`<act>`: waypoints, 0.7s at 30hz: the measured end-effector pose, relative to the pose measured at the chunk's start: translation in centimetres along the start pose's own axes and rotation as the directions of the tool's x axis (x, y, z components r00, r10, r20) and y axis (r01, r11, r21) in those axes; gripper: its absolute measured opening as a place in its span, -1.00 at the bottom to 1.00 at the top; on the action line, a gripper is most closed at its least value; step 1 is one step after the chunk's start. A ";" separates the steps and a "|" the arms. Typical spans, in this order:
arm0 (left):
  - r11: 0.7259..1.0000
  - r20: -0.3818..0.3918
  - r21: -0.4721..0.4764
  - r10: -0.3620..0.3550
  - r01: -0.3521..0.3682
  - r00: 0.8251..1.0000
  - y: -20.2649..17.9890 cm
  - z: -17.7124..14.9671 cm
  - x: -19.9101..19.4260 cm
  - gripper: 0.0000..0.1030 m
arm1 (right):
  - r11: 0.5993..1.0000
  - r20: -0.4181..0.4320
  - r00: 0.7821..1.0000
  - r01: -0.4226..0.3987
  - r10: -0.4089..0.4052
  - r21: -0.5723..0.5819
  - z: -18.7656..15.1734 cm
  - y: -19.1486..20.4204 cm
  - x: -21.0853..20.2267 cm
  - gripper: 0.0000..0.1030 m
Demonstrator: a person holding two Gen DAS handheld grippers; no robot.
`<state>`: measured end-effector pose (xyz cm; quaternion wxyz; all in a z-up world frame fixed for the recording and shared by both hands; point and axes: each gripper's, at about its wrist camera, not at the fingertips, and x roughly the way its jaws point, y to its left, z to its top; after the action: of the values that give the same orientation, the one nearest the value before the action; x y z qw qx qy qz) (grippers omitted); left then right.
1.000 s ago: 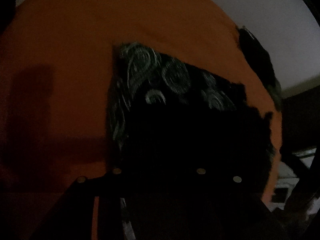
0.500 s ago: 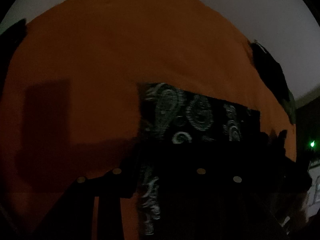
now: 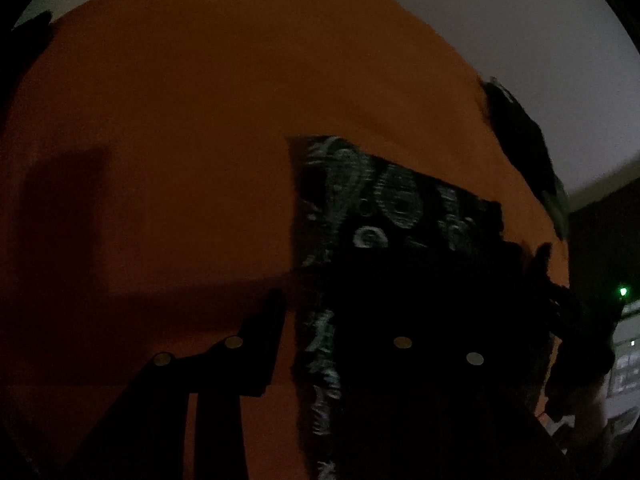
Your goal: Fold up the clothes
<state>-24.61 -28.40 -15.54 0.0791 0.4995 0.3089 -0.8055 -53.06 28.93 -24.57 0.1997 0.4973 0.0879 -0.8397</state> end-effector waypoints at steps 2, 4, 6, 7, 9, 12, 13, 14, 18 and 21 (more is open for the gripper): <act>1.000 -0.001 0.020 0.024 -0.024 1.000 0.1 0.2 -0.1 -0.05 | 1.000 -0.012 1.000 0.001 -0.001 -0.003 -0.1 -0.1 0.2 0.09; 0.999 -0.007 0.024 0.038 -0.037 0.999 0.3 0.3 0.0 -0.04 | 1.000 -0.023 1.000 0.003 -0.003 -0.002 -0.2 -0.2 0.3 0.09; 1.000 -0.020 0.000 0.022 -0.022 1.000 0.6 0.6 0.5 -0.03 | 1.000 -0.030 1.000 0.008 -0.008 0.016 -0.2 -0.6 0.0 0.09; 1.000 -0.022 -0.003 0.011 -0.011 1.000 0.6 0.7 0.8 -0.04 | 1.000 -0.034 0.999 0.007 -0.006 0.030 0.0 -0.8 0.1 0.09; 1.000 -0.024 0.005 0.000 0.001 1.000 0.2 0.8 1.4 -0.35 | 0.998 -0.046 0.999 -0.006 0.009 0.062 0.5 -0.9 1.1 0.09; 0.999 -0.026 0.035 0.020 -0.019 0.999 -0.5 0.6 2.4 -0.92 | 1.000 -0.070 0.997 -0.012 0.012 0.001 1.1 0.1 2.3 0.09; 0.999 -0.017 0.033 0.029 -0.028 0.999 -0.5 0.4 2.5 -0.93 | 0.999 -0.074 0.997 -0.012 0.009 -0.031 1.3 0.7 2.7 0.09; 0.999 -0.005 0.029 0.035 -0.035 0.999 -0.6 0.2 2.5 -0.94 | 0.999 -0.077 0.997 -0.006 0.001 -0.054 1.4 1.2 3.1 0.09; 1.000 0.065 0.013 0.026 -0.027 0.998 -0.9 -0.5 1.1 -0.95 | 0.999 -0.099 0.995 -0.005 0.009 0.038 2.2 0.2 4.1 -0.13; 1.000 0.087 0.026 0.002 -0.005 0.996 -1.3 -0.7 -0.4 -0.95 | 0.992 -0.109 0.994 -0.015 0.029 0.128 2.6 -0.8 4.3 -0.82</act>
<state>-24.42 -27.06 -14.88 0.0874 0.4653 0.2937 -0.8304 -57.33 27.69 -27.07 0.1719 0.5558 0.0399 -0.8124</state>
